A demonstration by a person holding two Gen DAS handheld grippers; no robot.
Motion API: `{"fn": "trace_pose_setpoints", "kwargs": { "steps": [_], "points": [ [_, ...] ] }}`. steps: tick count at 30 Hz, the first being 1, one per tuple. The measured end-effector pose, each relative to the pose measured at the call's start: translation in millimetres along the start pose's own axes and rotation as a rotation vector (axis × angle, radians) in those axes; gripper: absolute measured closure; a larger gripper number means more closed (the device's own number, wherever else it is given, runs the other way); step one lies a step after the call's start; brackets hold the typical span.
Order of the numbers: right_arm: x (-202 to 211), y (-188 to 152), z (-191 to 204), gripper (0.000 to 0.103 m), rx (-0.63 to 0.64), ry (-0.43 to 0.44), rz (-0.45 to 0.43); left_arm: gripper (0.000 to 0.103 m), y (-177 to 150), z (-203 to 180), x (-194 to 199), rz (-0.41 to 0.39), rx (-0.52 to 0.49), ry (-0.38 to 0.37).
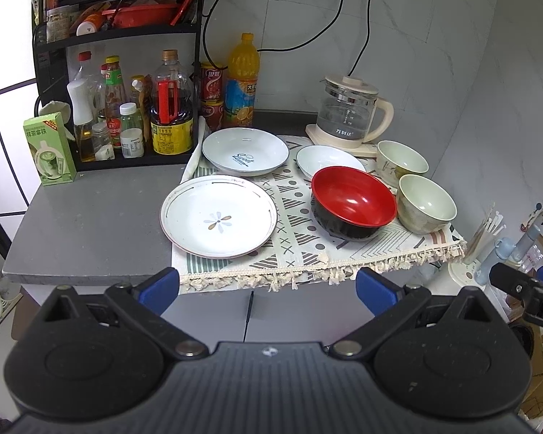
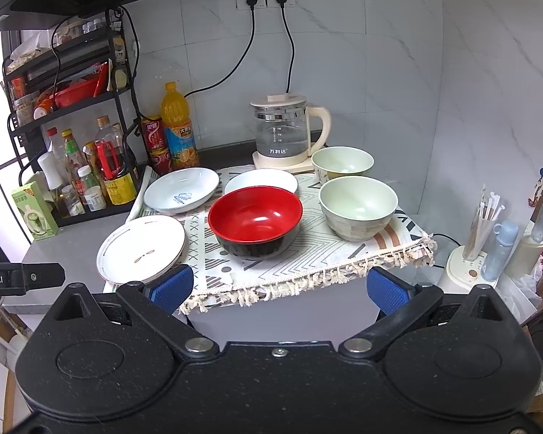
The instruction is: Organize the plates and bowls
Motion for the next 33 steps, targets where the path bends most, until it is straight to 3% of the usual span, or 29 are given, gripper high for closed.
{"fn": "trace_pose_setpoints", "kwargs": {
  "steps": [33],
  "points": [
    [-3,-4,-6,0.000,0.004,-0.005,0.004,0.000,4,-12,-1,-0.003,-0.025,0.001]
  ]
}}
Point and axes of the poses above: each gripper's, at about its wrist camera, not at the fingertips, and x roughly against the way its jaws point, z to its left, y to its top, the point moved 1 cm from there along -x, roughly the way its jaws point, and after that the axes turned 6 degrees about -y, right-handed, at the moved point
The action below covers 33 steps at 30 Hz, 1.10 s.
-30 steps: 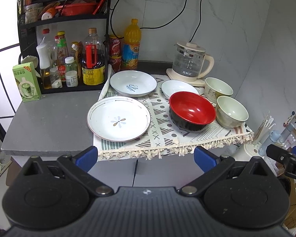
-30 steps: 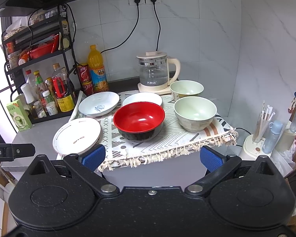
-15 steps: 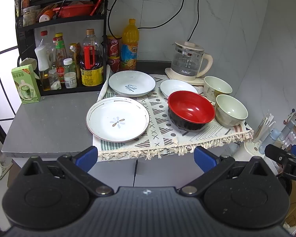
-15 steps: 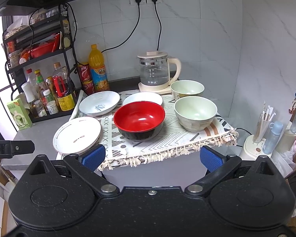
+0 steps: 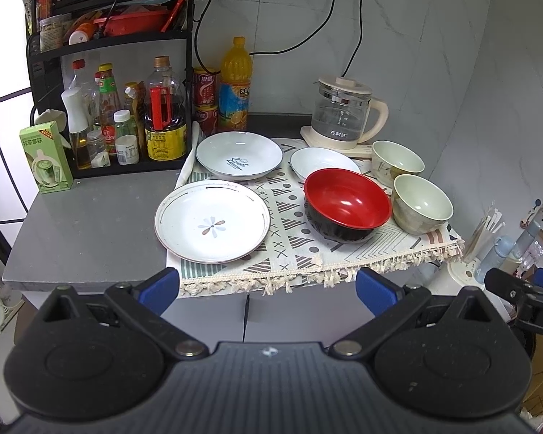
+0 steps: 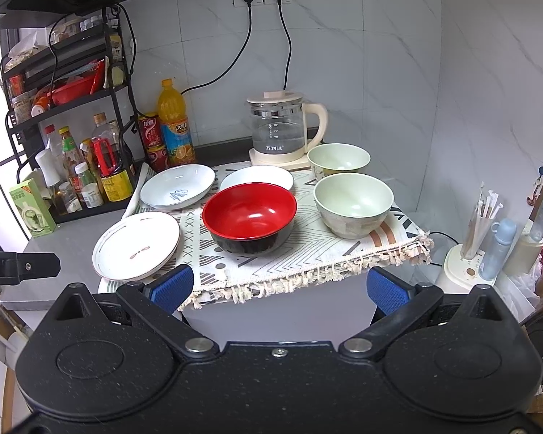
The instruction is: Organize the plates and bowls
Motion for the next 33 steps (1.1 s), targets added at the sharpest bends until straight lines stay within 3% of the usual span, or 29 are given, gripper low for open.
{"fn": "trace_pose_setpoints", "kwargs": {
  "steps": [16,33],
  "points": [
    [-8,3,-14,0.000,-0.014,-0.005,0.015,0.000,7,-12,-12,0.014,-0.011,-0.011],
    [-38,16,-28,0.000,-0.007,-0.012,0.036,0.001,32,-24,-68,0.066,-0.010,-0.052]
  ]
}}
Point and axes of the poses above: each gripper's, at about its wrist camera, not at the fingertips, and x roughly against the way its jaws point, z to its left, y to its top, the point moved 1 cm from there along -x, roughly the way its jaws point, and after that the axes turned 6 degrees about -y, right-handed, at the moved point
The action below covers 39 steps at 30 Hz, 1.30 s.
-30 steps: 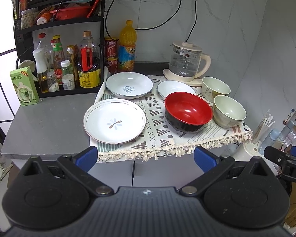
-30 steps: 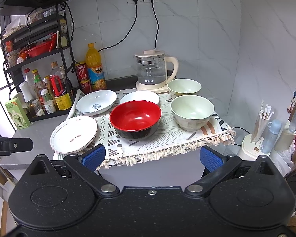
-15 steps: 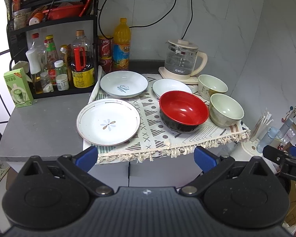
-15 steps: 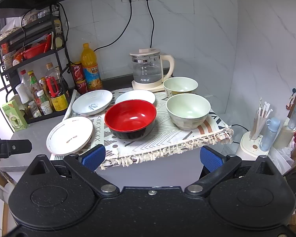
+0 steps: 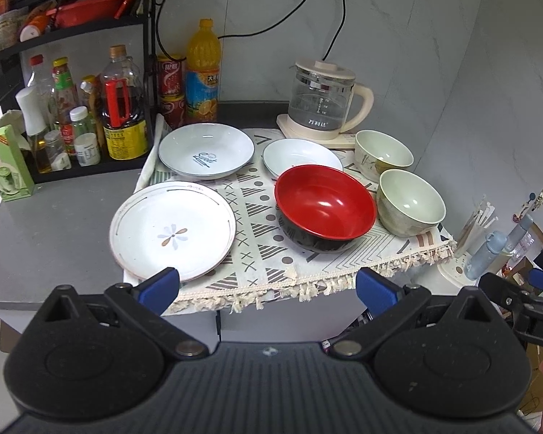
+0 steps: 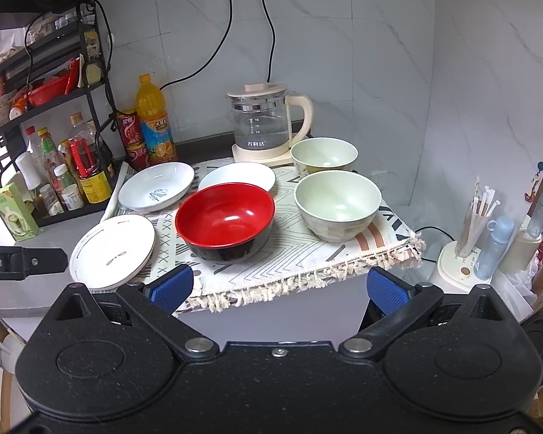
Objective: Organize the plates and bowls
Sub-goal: 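Move both tools to the large pale green bowl and close on its rim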
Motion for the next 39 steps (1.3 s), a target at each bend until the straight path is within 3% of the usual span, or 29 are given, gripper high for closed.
{"fn": "trace_pose_setpoints", "kwargs": {
  "steps": [13,39],
  "points": [
    [-46,23,-3,0.000,-0.023,-0.006,0.053,0.001,42,-2,-54,0.040,-0.011,-0.023],
    [-150,69,-28,0.000,-0.181,-0.167,0.145,0.001,134,-43,-198,0.150,-0.175,-0.214]
  ]
}}
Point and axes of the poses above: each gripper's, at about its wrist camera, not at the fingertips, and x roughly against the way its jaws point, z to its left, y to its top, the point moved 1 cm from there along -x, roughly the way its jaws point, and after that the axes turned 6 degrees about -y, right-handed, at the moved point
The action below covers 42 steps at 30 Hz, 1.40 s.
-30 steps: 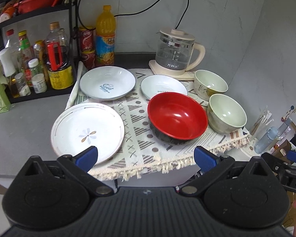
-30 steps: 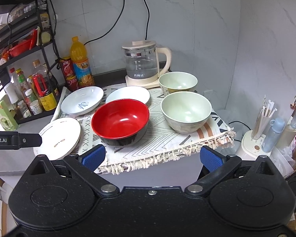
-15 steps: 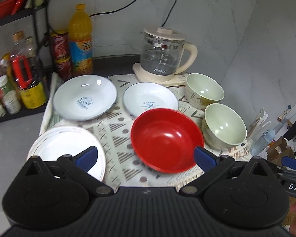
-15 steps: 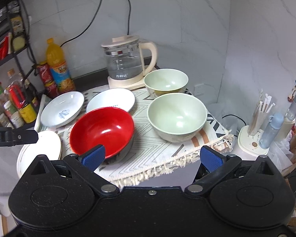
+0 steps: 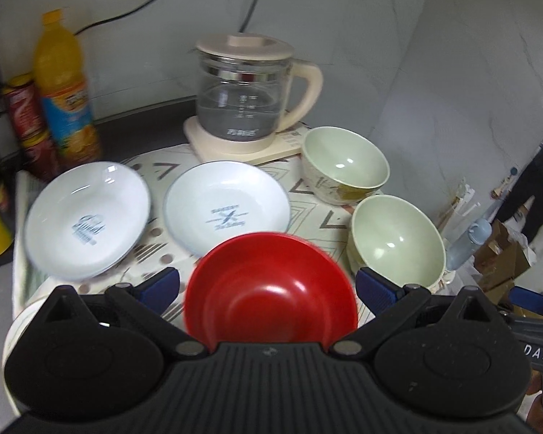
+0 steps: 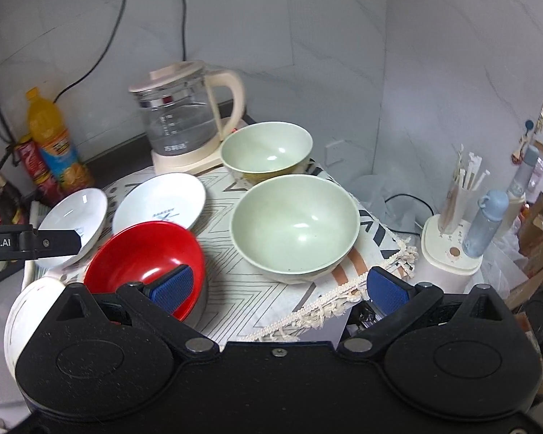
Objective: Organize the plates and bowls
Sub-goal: 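Move both tools to the large pale green bowl and close on its rim, then lift the large green bowl with both tools and carry it over the red bowl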
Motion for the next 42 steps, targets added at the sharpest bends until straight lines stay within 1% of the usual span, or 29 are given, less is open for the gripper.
{"fn": "trace_pose_setpoints", "kwargs": {
  "steps": [6,9,12,14,15,17,18,20,21,24,25,26,27,29,30,32,33,35,38,42],
  "points": [
    [-21,8,-7,0.000,-0.065,-0.054,0.013,0.002,18,-10,-29,0.038,-0.070,-0.066],
    [-31,10,-13,0.002,-0.105,-0.078,0.022,0.003,24,-17,-45,0.062,-0.099,-0.096],
    [-41,11,-18,0.008,-0.144,-0.104,0.037,0.004,29,-24,-62,0.077,-0.133,-0.125],
    [-48,10,-22,0.014,-0.173,-0.116,0.052,0.007,32,-30,-74,0.088,-0.151,-0.134],
    [-52,9,-24,0.016,-0.185,-0.120,0.059,0.008,33,-32,-79,0.095,-0.153,-0.139],
    [-59,8,-28,0.023,-0.209,-0.120,0.075,0.009,36,-36,-88,0.100,-0.159,-0.159],
    [-63,7,-30,0.024,-0.221,-0.121,0.085,0.009,36,-38,-92,0.102,-0.165,-0.163],
    [-69,5,-32,0.032,-0.236,-0.124,0.097,0.012,37,-43,-101,0.109,-0.179,-0.171],
    [-72,5,-33,0.033,-0.242,-0.125,0.100,0.013,38,-44,-105,0.116,-0.184,-0.178],
    [-80,4,-37,0.039,-0.267,-0.127,0.112,0.023,38,-49,-119,0.140,-0.195,-0.190],
    [-83,4,-38,0.041,-0.274,-0.125,0.116,0.031,38,-50,-124,0.149,-0.196,-0.195],
    [-85,4,-39,0.043,-0.279,-0.124,0.119,0.036,38,-50,-130,0.164,-0.191,-0.199],
    [-88,4,-40,0.044,-0.285,-0.125,0.122,0.038,38,-51,-135,0.174,-0.184,-0.198],
    [-93,3,-42,0.049,-0.299,-0.123,0.129,0.047,38,-52,-144,0.189,-0.176,-0.201],
    [-96,2,-43,0.050,-0.305,-0.124,0.134,0.048,38,-52,-147,0.194,-0.174,-0.202],
    [-102,1,-44,0.062,-0.312,-0.123,0.150,0.055,39,-53,-155,0.208,-0.161,-0.199],
    [-105,1,-44,0.063,-0.317,-0.116,0.156,0.057,39,-53,-159,0.214,-0.152,-0.201],
    [-110,0,-46,0.065,-0.326,-0.109,0.165,0.065,38,-54,-165,0.226,-0.144,-0.204],
    [-115,0,-45,0.067,-0.332,-0.109,0.173,0.072,36,-54,-174,0.252,-0.137,-0.206],
    [-123,-2,-44,0.071,-0.344,-0.107,0.188,0.078,34,-53,-184,0.281,-0.102,-0.205]
  ]
}}
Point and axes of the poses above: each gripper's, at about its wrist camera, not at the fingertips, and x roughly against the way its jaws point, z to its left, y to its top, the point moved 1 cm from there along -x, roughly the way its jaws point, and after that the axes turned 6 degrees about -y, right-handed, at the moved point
